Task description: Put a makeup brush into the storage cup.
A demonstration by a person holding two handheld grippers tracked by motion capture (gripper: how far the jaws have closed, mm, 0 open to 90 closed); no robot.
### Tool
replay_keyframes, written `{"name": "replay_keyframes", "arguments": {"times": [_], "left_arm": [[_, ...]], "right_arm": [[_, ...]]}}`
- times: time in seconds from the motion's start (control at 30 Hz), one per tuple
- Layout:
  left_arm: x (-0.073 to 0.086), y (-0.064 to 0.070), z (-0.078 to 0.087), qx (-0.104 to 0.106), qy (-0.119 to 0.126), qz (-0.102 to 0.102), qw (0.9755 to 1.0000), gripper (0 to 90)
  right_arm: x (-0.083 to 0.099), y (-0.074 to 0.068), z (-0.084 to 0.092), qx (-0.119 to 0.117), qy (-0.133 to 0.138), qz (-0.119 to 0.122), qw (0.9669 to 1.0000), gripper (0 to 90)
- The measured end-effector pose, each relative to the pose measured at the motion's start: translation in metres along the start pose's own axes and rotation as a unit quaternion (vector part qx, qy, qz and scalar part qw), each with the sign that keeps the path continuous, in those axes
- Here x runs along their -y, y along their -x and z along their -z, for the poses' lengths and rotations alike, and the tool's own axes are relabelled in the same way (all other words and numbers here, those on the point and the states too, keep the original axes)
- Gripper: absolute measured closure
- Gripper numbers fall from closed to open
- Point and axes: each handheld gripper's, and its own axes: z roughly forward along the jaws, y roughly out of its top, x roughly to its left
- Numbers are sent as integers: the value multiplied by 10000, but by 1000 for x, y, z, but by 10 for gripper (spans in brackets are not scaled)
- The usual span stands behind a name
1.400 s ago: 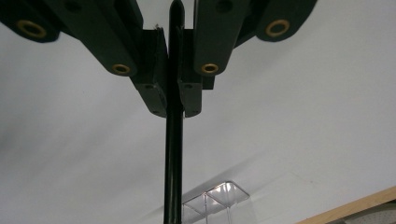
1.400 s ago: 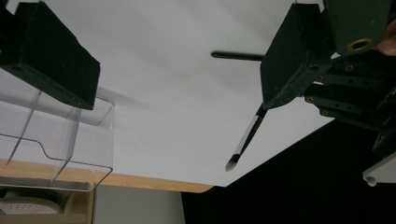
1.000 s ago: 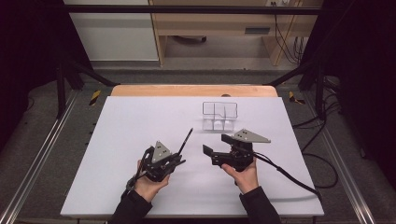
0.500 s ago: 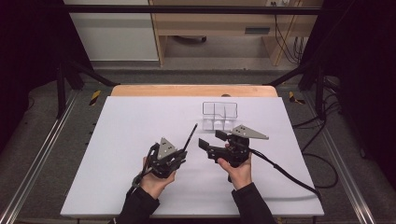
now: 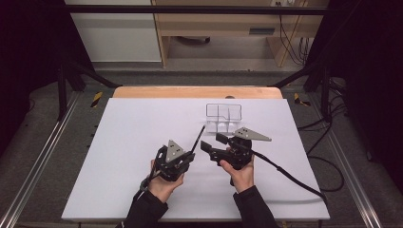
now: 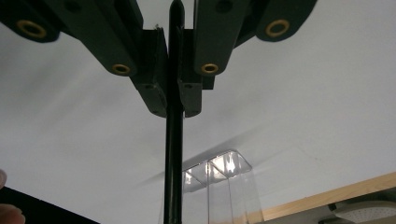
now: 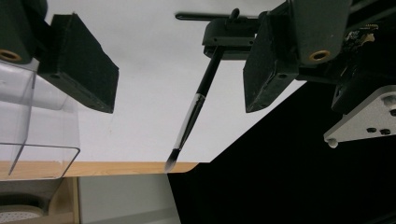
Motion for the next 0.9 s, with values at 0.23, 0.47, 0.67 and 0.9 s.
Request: {"name": "replay_keyframes", "arguments": {"times": [0.23, 0.47, 0.67, 0.9], "left_arm": [[-2, 8, -1, 50, 28, 7, 10000, 831], [-4, 16, -4, 109, 50, 49, 9999, 831], [-5, 21, -6, 148, 59, 67, 9999, 831], [-5, 24, -6, 162, 97, 55, 9998, 831]], "right_arm": [[3, -1, -3, -2, 1, -55, 10000, 316], [3, -2, -3, -20, 5, -127, 9999, 384], [3, -2, -2, -15, 27, -202, 9998, 456], [4, -2, -3, 8, 39, -235, 9997, 549]]}}
